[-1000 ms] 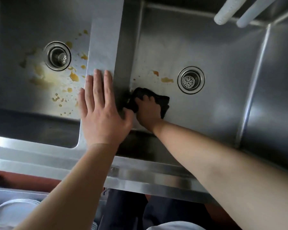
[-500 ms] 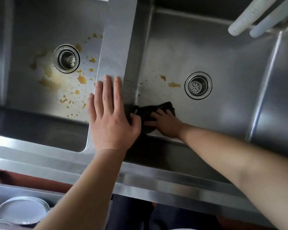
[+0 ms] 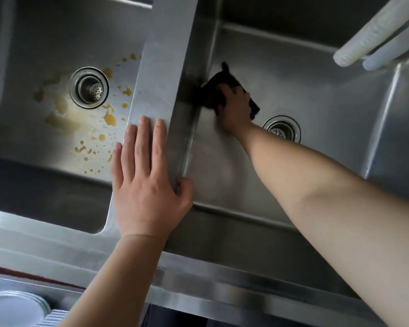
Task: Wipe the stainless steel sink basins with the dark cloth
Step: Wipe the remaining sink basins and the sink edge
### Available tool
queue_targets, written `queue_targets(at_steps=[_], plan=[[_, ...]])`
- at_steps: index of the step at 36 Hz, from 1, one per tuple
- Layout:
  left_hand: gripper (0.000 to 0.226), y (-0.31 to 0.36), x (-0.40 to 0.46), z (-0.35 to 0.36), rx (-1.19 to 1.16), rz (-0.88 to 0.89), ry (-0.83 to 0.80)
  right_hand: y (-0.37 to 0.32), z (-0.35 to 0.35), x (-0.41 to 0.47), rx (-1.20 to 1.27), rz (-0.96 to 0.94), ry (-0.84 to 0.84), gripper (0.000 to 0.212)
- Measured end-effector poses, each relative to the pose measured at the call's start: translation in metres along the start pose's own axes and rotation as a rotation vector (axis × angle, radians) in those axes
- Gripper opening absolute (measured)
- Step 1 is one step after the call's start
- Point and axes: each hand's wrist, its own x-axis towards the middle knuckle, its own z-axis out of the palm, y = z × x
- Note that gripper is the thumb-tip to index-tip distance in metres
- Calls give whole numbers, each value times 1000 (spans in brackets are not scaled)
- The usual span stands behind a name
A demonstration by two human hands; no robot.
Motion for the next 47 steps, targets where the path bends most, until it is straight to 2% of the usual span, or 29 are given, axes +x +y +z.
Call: queue_targets(at_steps=[2, 4, 8, 13, 17, 20, 26, 31, 35, 39, 42, 47], plan=[[100, -1, 0, 1, -1, 1, -8, -11, 0, 3, 56, 94, 12, 62], [101, -2, 0, 2, -2, -2, -10, -20, 4, -8, -45, 66, -30, 67], [102, -2, -1, 4, -12, -8, 0, -3, 17, -64, -238, -159, -155, 66], [99, -2, -1, 4, -13, -8, -9, 61, 25, -147, -455, -489, -421, 62], [96, -1, -1, 1, -25, -5, -18, 98, 8, -154, -524, -613, -490, 58], [97, -1, 0, -1, -20, 3, -43, 95, -7, -120, -503, -554, -390, 53], [100, -1, 0, -1, -15, 9, -34, 64, -46, 1, -190, -74, -32, 54], [100, -2, -1, 3, -30, 21, 5, 25, -70, 83, -49, 165, 111, 59], [102, -4, 0, 5, -19, 27, 5, -6, -64, 101, -7, 150, 105, 68], [100, -5, -2, 7, -12, 27, 16, -26, -41, 76, -37, -102, 52, 61], [98, -3, 0, 4, -18, 21, 5, -26, -19, 44, -8, -148, 12, 62], [98, -2, 1, 1, -16, 10, -29, -11, 5, 3, -198, -209, -17, 59]])
